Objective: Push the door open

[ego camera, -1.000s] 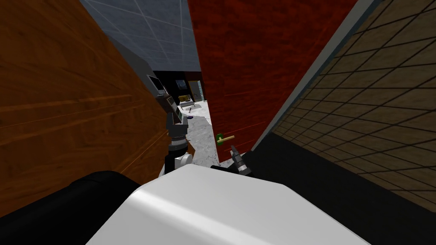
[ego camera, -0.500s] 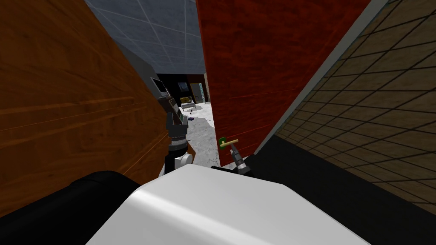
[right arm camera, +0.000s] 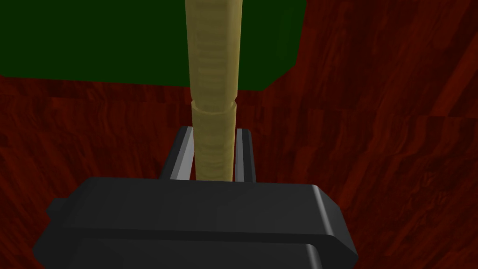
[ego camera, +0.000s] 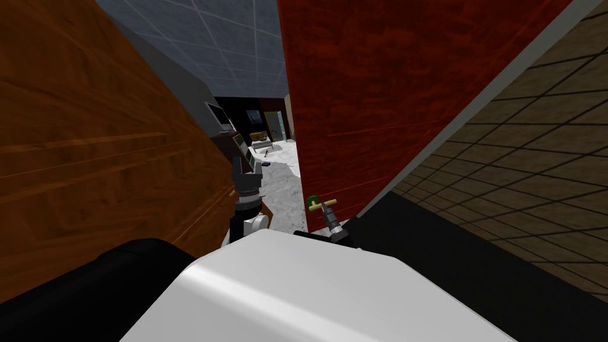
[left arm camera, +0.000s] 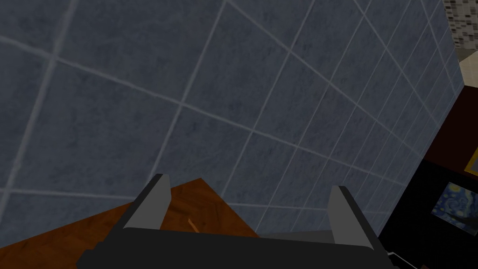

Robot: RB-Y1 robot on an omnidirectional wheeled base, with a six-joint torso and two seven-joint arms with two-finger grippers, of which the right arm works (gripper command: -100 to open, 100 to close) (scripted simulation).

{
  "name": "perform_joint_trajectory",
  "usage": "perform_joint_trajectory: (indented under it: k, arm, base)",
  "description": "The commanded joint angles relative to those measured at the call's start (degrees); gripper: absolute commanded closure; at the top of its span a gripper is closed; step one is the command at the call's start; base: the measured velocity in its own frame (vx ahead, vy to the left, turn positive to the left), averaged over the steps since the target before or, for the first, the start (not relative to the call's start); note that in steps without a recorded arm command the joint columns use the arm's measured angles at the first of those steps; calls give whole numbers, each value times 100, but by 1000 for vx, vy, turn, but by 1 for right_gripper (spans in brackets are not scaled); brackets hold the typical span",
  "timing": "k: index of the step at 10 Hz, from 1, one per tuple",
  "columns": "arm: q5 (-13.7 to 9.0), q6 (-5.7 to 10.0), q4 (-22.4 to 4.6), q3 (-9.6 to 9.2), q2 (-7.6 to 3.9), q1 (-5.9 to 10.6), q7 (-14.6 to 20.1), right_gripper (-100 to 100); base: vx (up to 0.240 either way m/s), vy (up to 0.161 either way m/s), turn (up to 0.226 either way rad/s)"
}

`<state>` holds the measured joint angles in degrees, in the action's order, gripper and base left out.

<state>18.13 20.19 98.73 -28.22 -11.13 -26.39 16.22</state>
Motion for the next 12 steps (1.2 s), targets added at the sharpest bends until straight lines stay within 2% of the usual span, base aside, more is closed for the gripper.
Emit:
perform_joint_trajectory:
  k: [1,4,8,10,12]
  arm:
    - [0,1,-6,-5,-9,-16,1,100]
    - [0,1,-6,-5,-9,-16,1,100]
    - [-57,-74,-149,237,120,112,-97,100]
    - [-104,-117,-247,426,234,221,-174,100]
    - [-131,-142,-304,535,302,284,-218,100]
  base:
    - [-20,-13,5]
    - [-12,-6,-5]
    - [110,100,-55]
    - [157,150,-89]
    - [139,120,-58]
